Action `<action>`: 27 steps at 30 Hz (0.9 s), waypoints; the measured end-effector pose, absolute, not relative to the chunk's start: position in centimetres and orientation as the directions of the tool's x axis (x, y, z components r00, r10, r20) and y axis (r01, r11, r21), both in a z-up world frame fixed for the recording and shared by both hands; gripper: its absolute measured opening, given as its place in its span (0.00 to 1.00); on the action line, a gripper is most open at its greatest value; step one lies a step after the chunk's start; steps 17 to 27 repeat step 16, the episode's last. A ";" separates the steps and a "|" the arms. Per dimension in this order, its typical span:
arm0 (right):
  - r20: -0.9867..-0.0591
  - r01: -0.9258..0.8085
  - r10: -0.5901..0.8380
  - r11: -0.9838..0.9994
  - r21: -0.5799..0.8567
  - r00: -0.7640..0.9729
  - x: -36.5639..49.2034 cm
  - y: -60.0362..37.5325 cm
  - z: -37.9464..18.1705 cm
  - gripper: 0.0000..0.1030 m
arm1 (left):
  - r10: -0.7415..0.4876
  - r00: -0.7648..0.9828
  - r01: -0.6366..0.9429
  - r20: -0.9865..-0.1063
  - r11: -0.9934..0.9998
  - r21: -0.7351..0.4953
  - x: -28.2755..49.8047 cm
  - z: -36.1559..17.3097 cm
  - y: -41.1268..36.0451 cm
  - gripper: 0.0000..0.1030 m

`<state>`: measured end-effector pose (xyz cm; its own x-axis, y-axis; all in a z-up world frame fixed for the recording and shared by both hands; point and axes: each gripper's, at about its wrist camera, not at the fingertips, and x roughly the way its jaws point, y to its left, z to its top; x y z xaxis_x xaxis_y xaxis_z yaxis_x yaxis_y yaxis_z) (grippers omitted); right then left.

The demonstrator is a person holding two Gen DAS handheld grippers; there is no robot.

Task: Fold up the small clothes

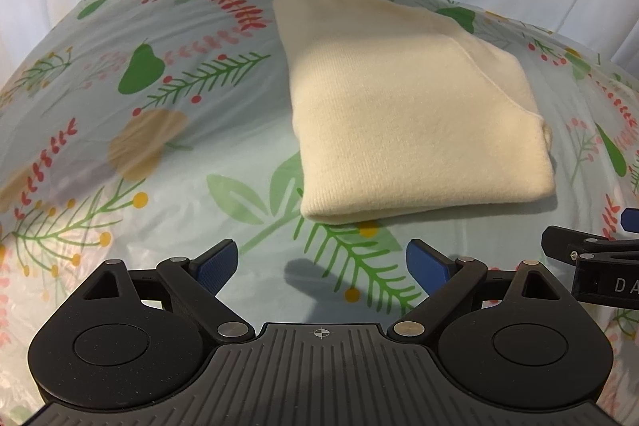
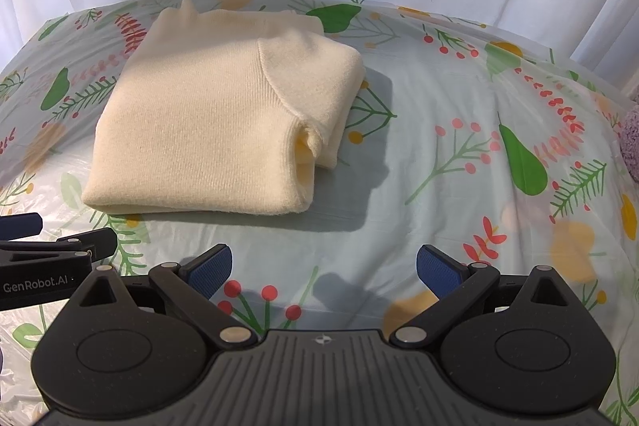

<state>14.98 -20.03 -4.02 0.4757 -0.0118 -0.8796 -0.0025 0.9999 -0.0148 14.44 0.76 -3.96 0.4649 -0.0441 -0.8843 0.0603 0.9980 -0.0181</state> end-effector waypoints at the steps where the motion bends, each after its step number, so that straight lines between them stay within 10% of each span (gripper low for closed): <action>1: -0.880 -0.002 -0.012 1.000 -0.015 0.476 15.0 -20.0 -4.0 0.96 | -0.041 0.463 0.058 -0.885 0.998 -0.016 14.5 -4.0 0.8 0.92; 27: -0.879 -0.001 -0.012 1.000 -0.014 0.476 15.0 -20.2 -4.3 0.96 | -0.039 0.434 0.058 -0.900 0.998 -0.015 14.5 -4.3 0.8 0.93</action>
